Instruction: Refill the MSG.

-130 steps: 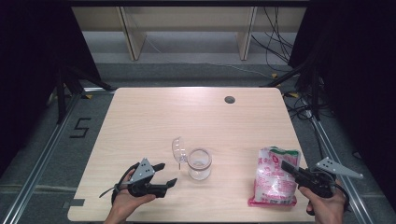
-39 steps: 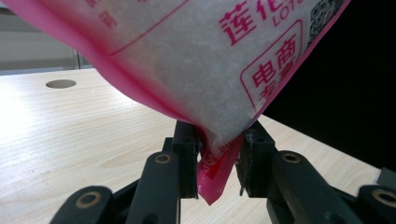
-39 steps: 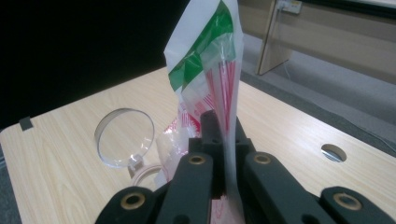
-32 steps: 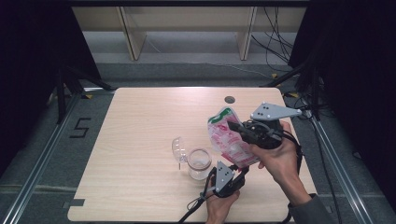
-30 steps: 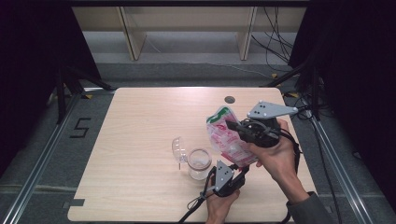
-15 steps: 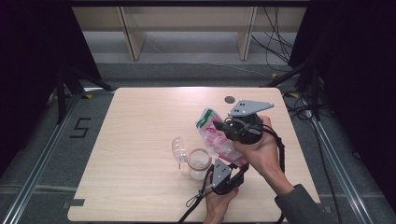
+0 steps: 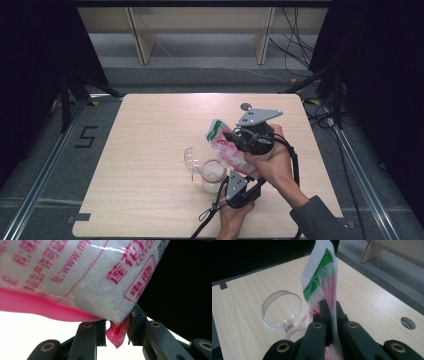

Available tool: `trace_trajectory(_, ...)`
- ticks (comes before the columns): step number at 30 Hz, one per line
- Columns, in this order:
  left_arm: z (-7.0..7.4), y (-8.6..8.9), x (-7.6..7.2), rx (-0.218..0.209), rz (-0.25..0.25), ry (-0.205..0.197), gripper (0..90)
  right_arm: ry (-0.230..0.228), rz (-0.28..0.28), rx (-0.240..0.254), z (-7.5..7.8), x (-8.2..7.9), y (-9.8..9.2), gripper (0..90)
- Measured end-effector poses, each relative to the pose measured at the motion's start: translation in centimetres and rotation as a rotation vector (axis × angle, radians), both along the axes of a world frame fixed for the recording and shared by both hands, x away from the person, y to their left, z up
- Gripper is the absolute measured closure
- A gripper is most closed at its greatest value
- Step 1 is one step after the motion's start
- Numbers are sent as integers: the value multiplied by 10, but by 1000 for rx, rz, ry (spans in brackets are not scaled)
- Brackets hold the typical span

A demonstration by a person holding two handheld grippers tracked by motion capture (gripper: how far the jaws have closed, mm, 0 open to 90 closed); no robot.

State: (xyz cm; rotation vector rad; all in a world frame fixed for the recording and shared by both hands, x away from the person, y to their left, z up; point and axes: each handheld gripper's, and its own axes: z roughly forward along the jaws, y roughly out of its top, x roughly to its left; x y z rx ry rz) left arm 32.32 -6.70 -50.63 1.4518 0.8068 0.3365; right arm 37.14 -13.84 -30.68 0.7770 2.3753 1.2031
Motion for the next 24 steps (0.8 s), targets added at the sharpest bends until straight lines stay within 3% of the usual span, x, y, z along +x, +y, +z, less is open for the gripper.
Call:
trace_trajectory(4, -1, 1, 1, -3, -3, 3, 718, -12, 7, -18, -2, 2, 4, 900)
trace_trajectory(5, -1, 1, 1, 0, 1, 8, 718, 13, -2, -28, -2, 1, 6, 900)
trace_trajectory(7, -2, 2, 1, -3, -3, 6, 718, -3, 22, -44, -3, 3, 9, 900)
trace_trajectory(9, -2, 3, 1, -4, 1, 14, 719, 10, 15, -51, -4, 3, 11, 900)
trace_trajectory(16, -2, 4, 2, -1, 3, 3, 720, -12, 16, -54, -6, 5, 16, 900)
trace_trajectory(18, -2, 5, 2, 3, -1, -1, 721, 8, 11, -53, -5, 4, 17, 900)
trace_trajectory(24, -2, 5, 2, 25, 0, -13, 724, 6, 30, -56, -6, 7, 19, 900)
